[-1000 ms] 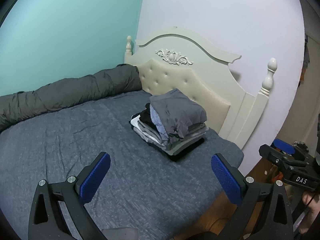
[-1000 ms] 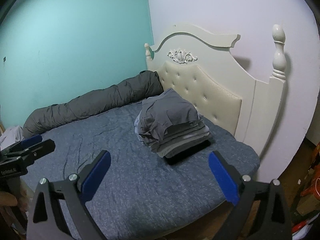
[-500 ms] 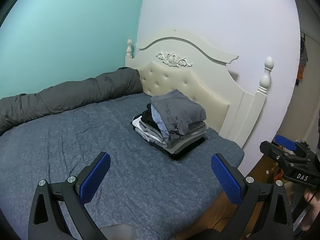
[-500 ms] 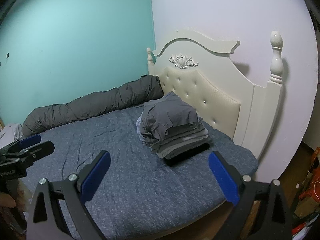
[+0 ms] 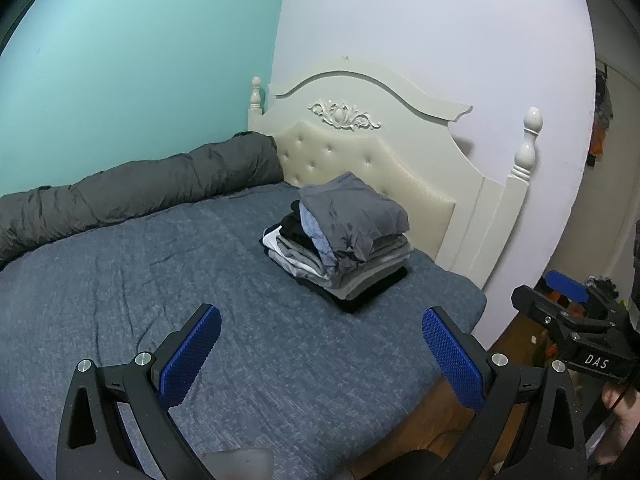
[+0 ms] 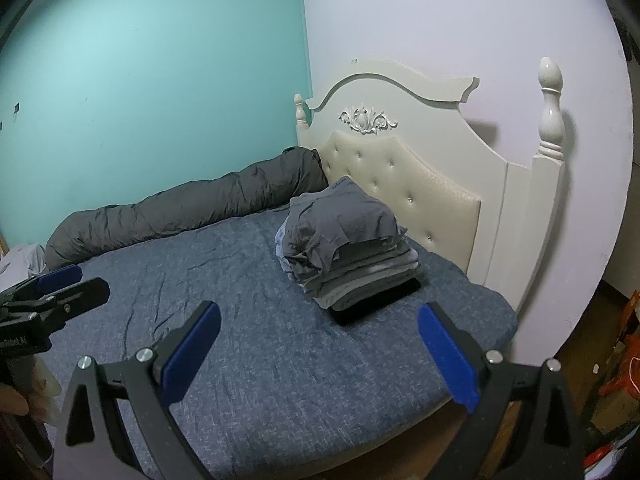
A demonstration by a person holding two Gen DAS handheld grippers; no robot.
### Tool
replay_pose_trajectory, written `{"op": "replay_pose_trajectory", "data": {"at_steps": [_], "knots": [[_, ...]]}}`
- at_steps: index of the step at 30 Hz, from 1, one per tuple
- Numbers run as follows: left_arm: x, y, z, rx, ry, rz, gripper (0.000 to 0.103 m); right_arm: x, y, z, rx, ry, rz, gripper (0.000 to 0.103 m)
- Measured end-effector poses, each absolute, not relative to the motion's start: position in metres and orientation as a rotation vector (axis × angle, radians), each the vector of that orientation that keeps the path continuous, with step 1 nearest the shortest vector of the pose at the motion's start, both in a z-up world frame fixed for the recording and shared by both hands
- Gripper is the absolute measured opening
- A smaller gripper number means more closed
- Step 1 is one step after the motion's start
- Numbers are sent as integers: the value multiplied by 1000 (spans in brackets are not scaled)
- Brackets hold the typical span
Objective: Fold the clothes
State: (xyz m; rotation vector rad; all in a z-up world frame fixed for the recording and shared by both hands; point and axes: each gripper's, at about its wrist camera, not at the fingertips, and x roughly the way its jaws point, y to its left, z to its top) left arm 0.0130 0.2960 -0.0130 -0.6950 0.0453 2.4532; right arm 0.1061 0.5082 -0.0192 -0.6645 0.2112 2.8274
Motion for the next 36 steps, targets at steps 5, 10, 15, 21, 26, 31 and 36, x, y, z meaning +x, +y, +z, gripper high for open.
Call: {"op": "replay_pose_trajectory", "data": {"at_steps": [5,10,15,21,26,31,36], "knots": [[17,297,-16,-693,51,2445,103,112,504,-23,-647,212,2822,100],[21,298,-20,-694,59,2437,103,115,500,-27,-650,214,2824,100],[23,297,-22,-695,58,2435,103,118,498,-27,-651,217,2826,100],[24,297,-21,-699,55,2427,103,119,498,-26,-643,213,2824,100],[26,296,-21,-698,61,2426,103,120,498,-27,-646,217,2823,100],[25,296,-22,-703,64,2424,103,119,499,-26,-648,225,2821,100],[26,295,-22,-696,68,2423,103,118,500,-28,-656,227,2822,100]]}}
